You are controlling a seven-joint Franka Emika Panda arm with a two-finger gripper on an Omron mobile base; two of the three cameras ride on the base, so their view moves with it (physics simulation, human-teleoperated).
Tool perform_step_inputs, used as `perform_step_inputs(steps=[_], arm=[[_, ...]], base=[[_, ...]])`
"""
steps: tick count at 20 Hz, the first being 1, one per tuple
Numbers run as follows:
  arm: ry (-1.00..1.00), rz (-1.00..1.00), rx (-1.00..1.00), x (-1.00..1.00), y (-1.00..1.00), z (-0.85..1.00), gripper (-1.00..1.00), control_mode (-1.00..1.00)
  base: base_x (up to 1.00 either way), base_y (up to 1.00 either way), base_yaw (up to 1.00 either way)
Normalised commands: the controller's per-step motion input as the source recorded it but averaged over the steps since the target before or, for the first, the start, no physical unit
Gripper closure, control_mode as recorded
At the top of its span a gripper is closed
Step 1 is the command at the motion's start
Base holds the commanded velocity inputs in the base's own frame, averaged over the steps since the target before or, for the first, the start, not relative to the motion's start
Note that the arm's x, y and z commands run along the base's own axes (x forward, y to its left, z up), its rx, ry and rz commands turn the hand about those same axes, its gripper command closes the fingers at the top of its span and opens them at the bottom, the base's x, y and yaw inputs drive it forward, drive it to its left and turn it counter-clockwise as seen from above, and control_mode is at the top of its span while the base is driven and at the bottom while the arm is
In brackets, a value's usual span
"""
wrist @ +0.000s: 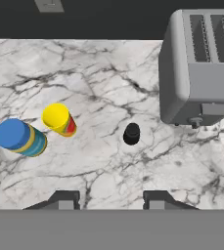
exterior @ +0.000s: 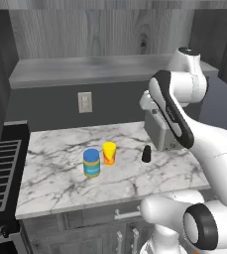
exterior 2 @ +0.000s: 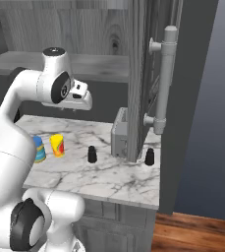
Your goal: There are various items on the counter. Only move the condiments/shakers into the cabinet.
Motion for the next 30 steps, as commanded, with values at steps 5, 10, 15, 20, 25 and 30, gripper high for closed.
perform_step_inputs(steps=[5,10,15,20,25,30], arm=[[-0.01,0.0,0.0,-0.16,0.02,-0.01,-1.0,-1.0],[0.0,-0.02,-0.18,-0.6,0.64,-0.27,-1.0,-1.0],[-0.03,-0.18,-0.44,-0.59,1.0,-0.57,-1.0,-1.0],[-0.07,-0.32,-0.32,-0.46,1.0,-0.58,-1.0,-1.0],[-0.17,-0.42,-0.1,-0.28,1.0,-0.39,-1.0,-1.0],[-0.21,-0.45,-0.09,0.01,1.0,-0.18,-1.0,-1.0]], base=[[0.0,0.0,0.0],[0.0,0.0,0.0],[0.0,0.0,0.0],[0.0,0.0,0.0],[0.0,0.0,0.0],[0.0,0.0,0.0]])
